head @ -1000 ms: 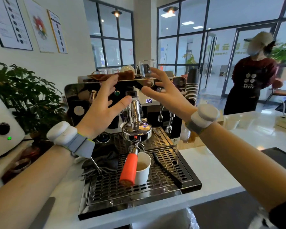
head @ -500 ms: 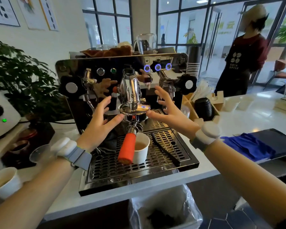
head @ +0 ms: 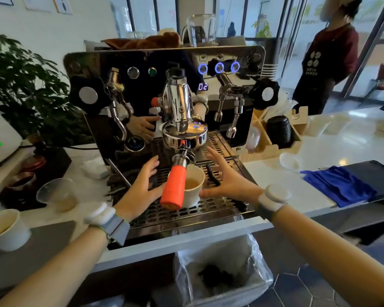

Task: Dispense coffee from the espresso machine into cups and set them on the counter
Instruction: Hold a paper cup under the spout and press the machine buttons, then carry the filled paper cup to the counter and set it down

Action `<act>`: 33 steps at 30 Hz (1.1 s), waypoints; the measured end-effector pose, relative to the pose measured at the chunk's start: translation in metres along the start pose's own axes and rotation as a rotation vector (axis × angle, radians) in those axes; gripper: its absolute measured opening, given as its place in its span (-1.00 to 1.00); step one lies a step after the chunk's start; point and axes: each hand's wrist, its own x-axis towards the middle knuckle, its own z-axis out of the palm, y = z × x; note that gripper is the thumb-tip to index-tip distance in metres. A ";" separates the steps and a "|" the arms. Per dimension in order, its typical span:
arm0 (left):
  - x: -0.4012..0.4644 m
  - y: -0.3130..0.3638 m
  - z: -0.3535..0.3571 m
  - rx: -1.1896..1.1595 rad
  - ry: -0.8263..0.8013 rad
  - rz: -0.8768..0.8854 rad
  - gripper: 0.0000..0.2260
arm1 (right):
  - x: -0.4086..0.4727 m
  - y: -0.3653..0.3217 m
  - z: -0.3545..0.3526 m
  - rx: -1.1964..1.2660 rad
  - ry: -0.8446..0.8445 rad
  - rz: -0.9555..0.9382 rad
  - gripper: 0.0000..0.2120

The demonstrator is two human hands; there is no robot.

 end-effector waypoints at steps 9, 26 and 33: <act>0.023 -0.032 0.024 -0.110 -0.114 -0.076 0.03 | 0.009 0.016 0.027 0.101 -0.076 0.063 -0.02; 0.025 -0.026 0.027 -0.101 -0.015 -0.033 -0.47 | 0.010 0.006 0.037 0.200 0.006 0.026 -0.26; 0.010 0.002 0.032 -0.267 0.057 -0.038 -0.09 | -0.002 -0.006 0.039 0.207 0.034 0.016 -0.26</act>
